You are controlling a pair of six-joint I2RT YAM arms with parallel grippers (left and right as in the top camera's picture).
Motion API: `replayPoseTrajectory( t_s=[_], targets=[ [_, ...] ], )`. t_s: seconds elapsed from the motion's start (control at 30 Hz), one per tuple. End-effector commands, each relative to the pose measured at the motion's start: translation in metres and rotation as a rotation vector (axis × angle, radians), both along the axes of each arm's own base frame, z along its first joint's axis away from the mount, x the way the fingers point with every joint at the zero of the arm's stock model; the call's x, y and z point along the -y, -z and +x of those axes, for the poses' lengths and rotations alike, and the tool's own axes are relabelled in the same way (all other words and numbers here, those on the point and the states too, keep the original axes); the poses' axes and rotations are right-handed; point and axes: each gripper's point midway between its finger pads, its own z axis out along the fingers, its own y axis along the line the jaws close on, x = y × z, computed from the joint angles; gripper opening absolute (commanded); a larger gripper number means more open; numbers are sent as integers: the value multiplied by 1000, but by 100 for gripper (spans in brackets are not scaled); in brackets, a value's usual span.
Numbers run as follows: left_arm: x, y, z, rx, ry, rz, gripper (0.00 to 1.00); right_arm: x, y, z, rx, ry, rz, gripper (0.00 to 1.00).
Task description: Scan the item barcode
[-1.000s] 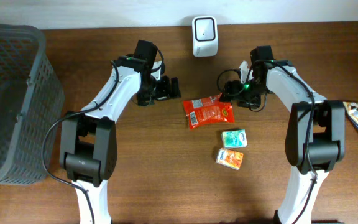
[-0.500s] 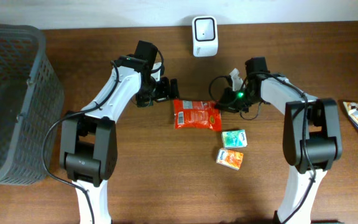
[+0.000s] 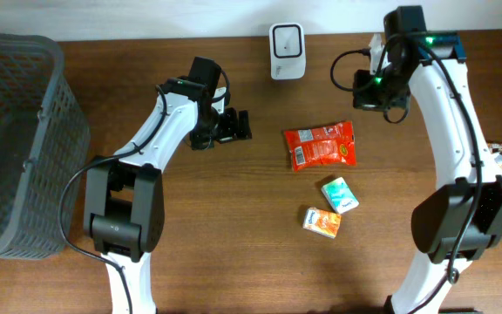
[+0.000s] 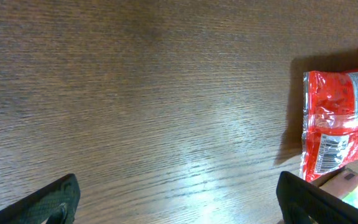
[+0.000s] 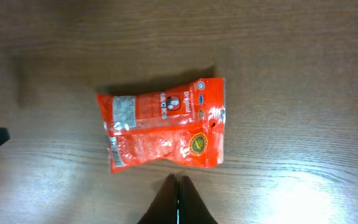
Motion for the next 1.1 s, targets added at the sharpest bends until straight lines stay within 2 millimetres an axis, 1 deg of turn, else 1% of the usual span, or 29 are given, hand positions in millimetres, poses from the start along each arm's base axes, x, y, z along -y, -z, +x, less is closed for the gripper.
replayPoseTrajectory(
  t_s=[0.0, 0.03, 0.07, 0.1, 0.13, 0.17, 0.2, 0.23, 0.3, 0.37, 0.4, 0.47, 0.53, 0.57, 0.6, 0.67, 0.7, 0.73, 0.77, 0.83, 0.87, 0.97, 1.03, 1.07],
  targets=[
    [-1, 4, 0, 3, 13, 9, 99, -19, -3, -3, 13, -56, -64, 4],
    [2, 4, -1, 3, 24, 4, 99, -24, 14, -8, -38, -63, -56, 47],
    [7, 3, -3, 0, 34, -9, 99, -25, 24, -11, -69, -66, -43, 67],
    [13, 3, -5, 2, 51, -9, 99, -26, 41, -15, -123, -62, -14, 86],
    [20, 3, -8, 11, 85, -10, 99, -23, 55, -18, -164, -53, 2, 92],
    [27, 3, -11, 18, 118, -8, 99, -16, 70, -22, -209, -32, 28, 94],
    [30, 3, -13, 18, 127, -5, 99, -11, 79, -24, -238, -11, 68, 94],
    [34, 3, -15, 20, 136, -6, 99, -10, 88, -25, -251, -45, 170, 94],
    [35, 3, -15, 22, 139, -7, 99, -9, 95, -28, -234, -137, 331, 93],
    [35, 3, -15, 23, 137, -7, 99, 5, 110, -34, -250, -110, 365, 94],
    [35, 2, -14, 25, 138, -8, 99, 8, 125, -37, -244, -92, 398, 94],
    [44, 0, -15, 28, 152, -34, 99, 4, 144, -37, -212, -95, 433, 94],
    [51, -1, -15, 42, 165, -45, 86, 0, 155, -36, -186, -101, 455, 94],
    [55, -2, -12, 60, 164, -52, 62, -1, 160, -35, -169, -105, 459, 94],
    [57, -3, -9, 68, 151, -59, 42, -2, 163, -35, -159, -108, 466, 94],
    [61, 2, -5, 60, 106, -70, 23, -13, 163, -33, -123, -122, 541, 94],
    [65, 11, -4, 43, 82, -74, 18, -16, 163, -33, -111, -126, 565, 94],
    [73, 20, -5, 28, 87, -94, 17, -18, 163, -33, -106, -130, 574, 94],
    [82, 26, -6, 21, 102, -124, 15, -19, 165, -34, -108, -131, 575, 94],
    [105, 36, -7, 18, 140, -204, 12, -26, 168, -37, -113, -148, 574, 94],
    [110, 41, -6, 14, 128, -208, 12, -29, 170, -38, -112, -158, 572, 93],
    [122, 57, -13, -14, 124, -209, 12, -47, 170, -40, -117, -202, 568, 93],
    [132, 66, -20, -20, 148, -197, 13, -67, 172, -41, -110, -260, 556, 93],
    [133, 67, -21, -20, 150, -189, 11, -73, 173, -41, -108, -276, 545, 90]
  ],
)
